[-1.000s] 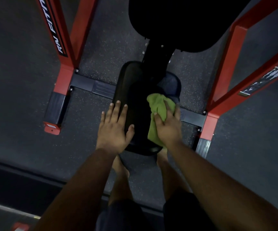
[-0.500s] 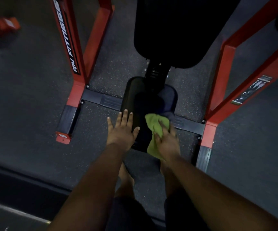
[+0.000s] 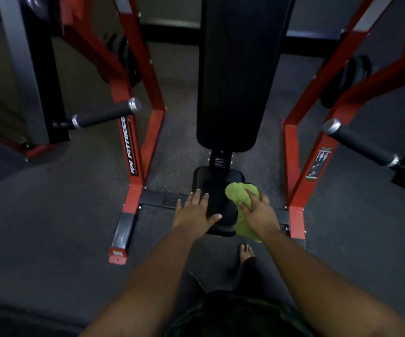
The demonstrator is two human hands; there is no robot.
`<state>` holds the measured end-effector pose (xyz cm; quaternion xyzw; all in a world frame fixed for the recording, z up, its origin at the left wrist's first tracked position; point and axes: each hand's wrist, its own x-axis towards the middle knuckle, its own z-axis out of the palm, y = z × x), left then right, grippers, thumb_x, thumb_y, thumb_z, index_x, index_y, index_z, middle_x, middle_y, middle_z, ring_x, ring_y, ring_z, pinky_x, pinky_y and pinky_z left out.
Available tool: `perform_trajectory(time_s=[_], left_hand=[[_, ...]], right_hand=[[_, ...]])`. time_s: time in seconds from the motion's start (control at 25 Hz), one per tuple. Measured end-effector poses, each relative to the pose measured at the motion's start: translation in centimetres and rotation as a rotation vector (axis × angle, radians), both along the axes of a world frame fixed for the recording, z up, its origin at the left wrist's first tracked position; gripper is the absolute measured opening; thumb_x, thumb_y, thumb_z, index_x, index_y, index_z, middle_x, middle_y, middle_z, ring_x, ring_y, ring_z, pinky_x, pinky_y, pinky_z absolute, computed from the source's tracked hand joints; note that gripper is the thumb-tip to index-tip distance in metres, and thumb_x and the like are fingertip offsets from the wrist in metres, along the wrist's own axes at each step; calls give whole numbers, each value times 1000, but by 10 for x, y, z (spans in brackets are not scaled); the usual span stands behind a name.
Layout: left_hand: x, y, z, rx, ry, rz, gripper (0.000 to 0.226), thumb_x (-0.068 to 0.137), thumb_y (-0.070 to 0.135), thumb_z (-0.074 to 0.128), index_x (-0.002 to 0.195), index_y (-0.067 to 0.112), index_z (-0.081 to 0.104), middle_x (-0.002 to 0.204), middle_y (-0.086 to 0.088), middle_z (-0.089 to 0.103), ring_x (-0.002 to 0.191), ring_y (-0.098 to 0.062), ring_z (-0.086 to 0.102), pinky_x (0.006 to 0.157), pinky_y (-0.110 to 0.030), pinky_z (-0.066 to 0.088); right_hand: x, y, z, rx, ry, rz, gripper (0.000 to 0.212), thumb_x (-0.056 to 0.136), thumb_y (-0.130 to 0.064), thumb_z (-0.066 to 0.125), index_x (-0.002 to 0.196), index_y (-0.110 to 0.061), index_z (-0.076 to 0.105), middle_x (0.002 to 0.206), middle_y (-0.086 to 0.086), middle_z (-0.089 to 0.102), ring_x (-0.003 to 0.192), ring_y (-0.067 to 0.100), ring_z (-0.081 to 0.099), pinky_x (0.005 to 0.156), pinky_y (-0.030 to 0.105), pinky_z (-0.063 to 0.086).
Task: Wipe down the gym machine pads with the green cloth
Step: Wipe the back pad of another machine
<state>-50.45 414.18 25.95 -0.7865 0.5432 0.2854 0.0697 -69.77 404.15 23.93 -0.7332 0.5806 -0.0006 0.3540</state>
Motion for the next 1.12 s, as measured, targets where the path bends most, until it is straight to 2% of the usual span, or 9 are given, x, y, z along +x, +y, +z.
perform_trajectory(time_s=[0.24, 0.64, 0.92, 1.12], left_hand=[[42, -42, 78, -163, -85, -61, 89, 94, 77, 30, 163, 25, 5, 171, -3, -3, 157, -23, -1, 125, -55, 5], [121, -179, 189, -453, -283, -149, 90, 94, 77, 31, 162, 26, 3, 171, -1, -8, 157, -19, -6, 126, -52, 1], [176, -300, 257, -650, -365, -282, 90, 93, 78, 30, 162, 26, 4, 171, -2, -7, 157, -19, -5, 126, -52, 3], [214, -397, 297, -764, -380, -435, 90, 94, 75, 34, 162, 25, 4, 171, -3, -7, 157, -20, -5, 127, -49, 2]], right_hand=[[36, -32, 83, -175, -93, -25, 56, 100, -51, 51, 153, -39, 37, 163, 5, 24, 132, 41, 46, 105, 45, 42], [116, -175, 184, -433, -367, -127, 55, 99, -51, 54, 151, -41, 40, 164, -1, 21, 142, 32, 36, 112, 44, 37], [166, -276, 248, -647, -405, -227, 54, 98, -46, 58, 149, -40, 43, 166, -2, 16, 146, 30, 29, 116, 43, 30], [197, -346, 293, -801, -367, -365, 50, 96, -42, 62, 145, -39, 50, 165, -1, 19, 144, 31, 32, 115, 44, 33]])
